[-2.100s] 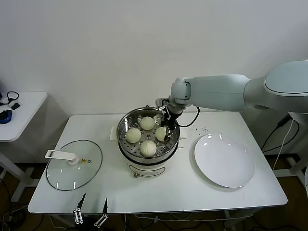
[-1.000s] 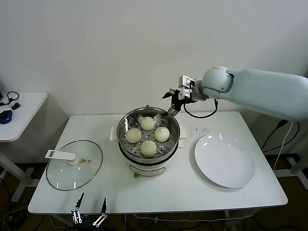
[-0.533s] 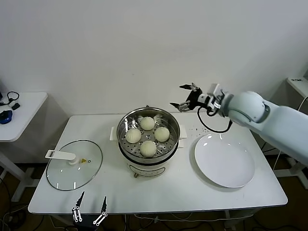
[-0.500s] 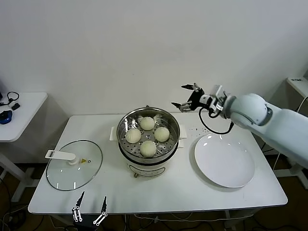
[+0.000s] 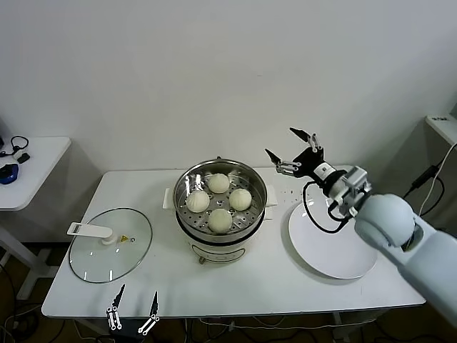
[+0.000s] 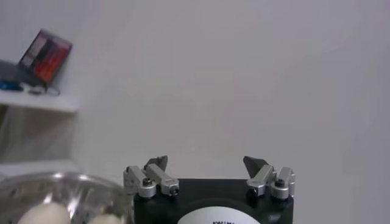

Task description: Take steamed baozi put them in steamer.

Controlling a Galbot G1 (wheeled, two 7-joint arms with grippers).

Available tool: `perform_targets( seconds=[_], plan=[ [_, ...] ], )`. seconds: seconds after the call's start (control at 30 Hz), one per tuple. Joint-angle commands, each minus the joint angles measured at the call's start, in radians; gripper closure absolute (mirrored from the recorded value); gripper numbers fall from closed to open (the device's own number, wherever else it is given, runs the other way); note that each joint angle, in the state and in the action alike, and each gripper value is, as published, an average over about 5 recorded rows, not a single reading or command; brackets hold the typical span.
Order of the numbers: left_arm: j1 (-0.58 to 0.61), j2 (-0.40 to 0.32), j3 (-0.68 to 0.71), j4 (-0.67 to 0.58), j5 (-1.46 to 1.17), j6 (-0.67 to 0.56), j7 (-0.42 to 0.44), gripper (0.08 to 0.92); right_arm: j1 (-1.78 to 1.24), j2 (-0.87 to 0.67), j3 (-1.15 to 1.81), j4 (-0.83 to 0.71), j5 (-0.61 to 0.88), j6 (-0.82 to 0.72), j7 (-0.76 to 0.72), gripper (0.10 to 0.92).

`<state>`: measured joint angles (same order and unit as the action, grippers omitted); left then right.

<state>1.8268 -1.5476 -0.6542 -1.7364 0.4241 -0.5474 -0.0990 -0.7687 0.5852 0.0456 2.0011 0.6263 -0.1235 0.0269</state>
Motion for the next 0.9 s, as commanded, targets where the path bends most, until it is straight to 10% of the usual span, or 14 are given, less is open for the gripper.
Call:
perform_targets(
  seconds=[0.03,0.9],
  plan=[
    [-0.002,-0.004,0.002,0.004,0.000,-0.002,-0.004,0.177,-0.607,0.343,0.518,0.087,-0.208,0.229,0.032,0.203],
    [-0.013,-0.010,0.012,-0.010,-0.012,-0.019,-0.012,0.177,-0.974,0.824,0.459,-0.018,-0.352,0.664,-0.110,0.203]
  ],
)
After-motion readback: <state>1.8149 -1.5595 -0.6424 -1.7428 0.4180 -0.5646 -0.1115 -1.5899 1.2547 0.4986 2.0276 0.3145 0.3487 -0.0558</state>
